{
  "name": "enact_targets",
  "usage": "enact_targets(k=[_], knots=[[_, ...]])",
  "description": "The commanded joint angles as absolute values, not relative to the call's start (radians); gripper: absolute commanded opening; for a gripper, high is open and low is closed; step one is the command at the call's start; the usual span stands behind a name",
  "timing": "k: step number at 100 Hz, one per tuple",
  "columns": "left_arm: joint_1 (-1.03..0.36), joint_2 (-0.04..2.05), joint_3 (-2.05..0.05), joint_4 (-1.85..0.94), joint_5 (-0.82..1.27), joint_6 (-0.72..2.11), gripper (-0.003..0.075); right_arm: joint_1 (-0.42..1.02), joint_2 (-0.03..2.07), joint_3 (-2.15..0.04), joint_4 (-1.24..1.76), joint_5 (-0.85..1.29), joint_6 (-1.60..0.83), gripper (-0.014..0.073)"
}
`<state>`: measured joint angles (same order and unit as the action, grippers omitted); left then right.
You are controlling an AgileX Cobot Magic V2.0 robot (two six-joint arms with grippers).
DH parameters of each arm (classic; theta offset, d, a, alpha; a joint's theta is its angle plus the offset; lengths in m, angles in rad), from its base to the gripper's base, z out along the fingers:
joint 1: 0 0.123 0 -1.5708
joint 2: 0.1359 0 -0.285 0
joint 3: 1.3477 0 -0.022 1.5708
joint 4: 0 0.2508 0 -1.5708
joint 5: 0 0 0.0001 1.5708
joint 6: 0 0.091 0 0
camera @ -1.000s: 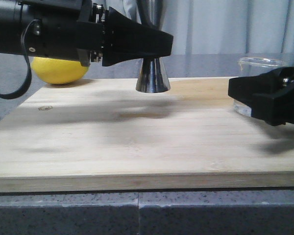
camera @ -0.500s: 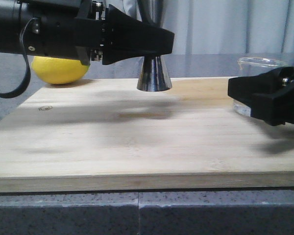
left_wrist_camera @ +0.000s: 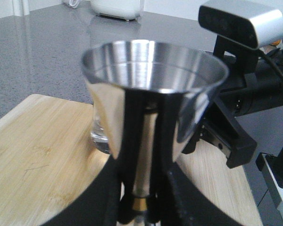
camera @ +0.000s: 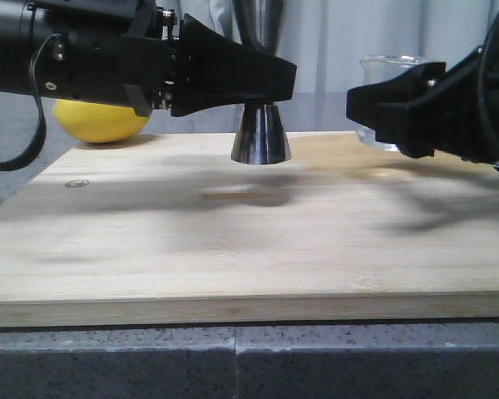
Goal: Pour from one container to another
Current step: 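Lift the beaker with the right gripper toward the jigger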
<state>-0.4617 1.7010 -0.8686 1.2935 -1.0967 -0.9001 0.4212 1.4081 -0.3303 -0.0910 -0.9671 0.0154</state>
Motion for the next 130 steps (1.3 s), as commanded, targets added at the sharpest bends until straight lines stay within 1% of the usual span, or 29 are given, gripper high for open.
enact_targets(k=[1,20,41,51,82,103,130], knots=[[-0.461,1.653,-0.898,1.257,-1.174,-0.913,-0.0019,0.425,1.346,-0.403,-0.111,-0.962,0.000,0.0195],[-0.461,1.653,-0.898,1.262,-1.174,-0.913,-0.0019,0.425,1.251,-0.514,-0.152,-0.738,-0.037,0.0195],[-0.461,1.653,-0.898,1.264,-1.174,-0.913,-0.0019,0.425,1.159,-0.657,-0.270,-0.473,-0.037,0.0195],[-0.461,1.653,-0.898,1.265,-1.174,-0.913,-0.0019,0.425,1.128,-0.712,-0.313,-0.385,-0.037,0.0195],[-0.461,1.653,-0.898,1.265,-1.174,-0.915,-0.0019,0.437,1.043,-0.752,-0.387,-0.271,-0.037,0.0195],[-0.461,1.653,-0.898,1.277,-1.174,-0.933,-0.0019,0.492,1.027,-0.752,-0.428,-0.230,-0.037,0.0195],[-0.461,1.653,-0.898,1.303,-1.199,-0.940,-0.0019,0.575,1.027,-0.812,-0.516,-0.141,-0.037,0.0195]])
